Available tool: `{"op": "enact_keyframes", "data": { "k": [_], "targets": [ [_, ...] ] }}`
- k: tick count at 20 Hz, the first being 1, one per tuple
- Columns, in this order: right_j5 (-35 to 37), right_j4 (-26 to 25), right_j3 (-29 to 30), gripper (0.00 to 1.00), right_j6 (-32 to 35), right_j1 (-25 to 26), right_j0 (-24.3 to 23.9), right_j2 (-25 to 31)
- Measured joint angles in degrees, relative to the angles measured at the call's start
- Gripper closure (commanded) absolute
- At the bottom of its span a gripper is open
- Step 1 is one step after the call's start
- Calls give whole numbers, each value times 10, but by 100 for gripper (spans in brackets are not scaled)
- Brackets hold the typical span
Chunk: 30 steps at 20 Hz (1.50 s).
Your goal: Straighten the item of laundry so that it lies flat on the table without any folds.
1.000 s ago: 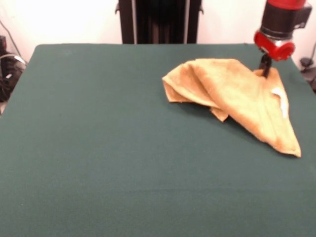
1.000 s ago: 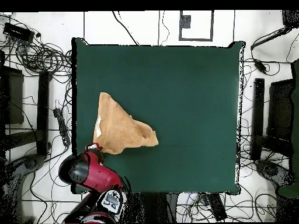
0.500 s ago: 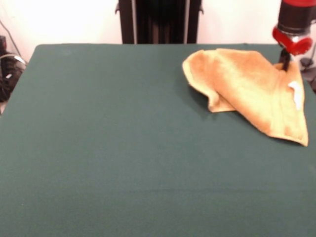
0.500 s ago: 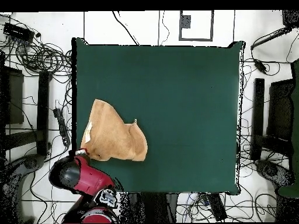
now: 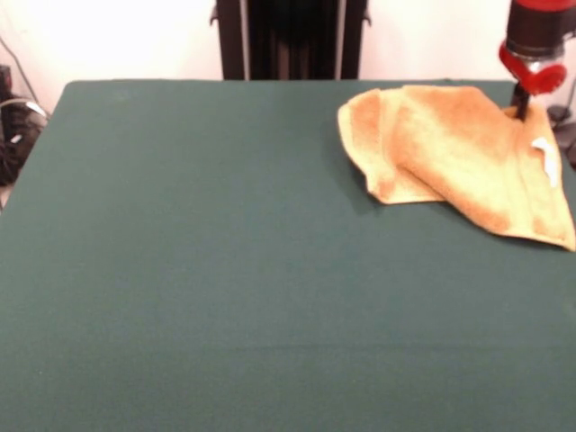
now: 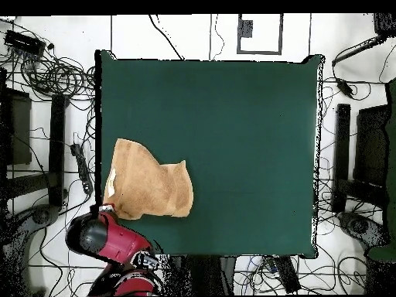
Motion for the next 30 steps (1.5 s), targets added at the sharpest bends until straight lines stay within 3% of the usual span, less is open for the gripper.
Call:
{"op": "enact_keyframes", "data": {
  "k": [12,16,24,30],
  "targets": [
    [0,-4,18,100,0,-15,1,12],
    [9,15,39,100,8,-45,16,13],
    [95,45,64,100,42,-131,74,12],
    [100,56,72,100,56,-157,82,11]
  ]
}}
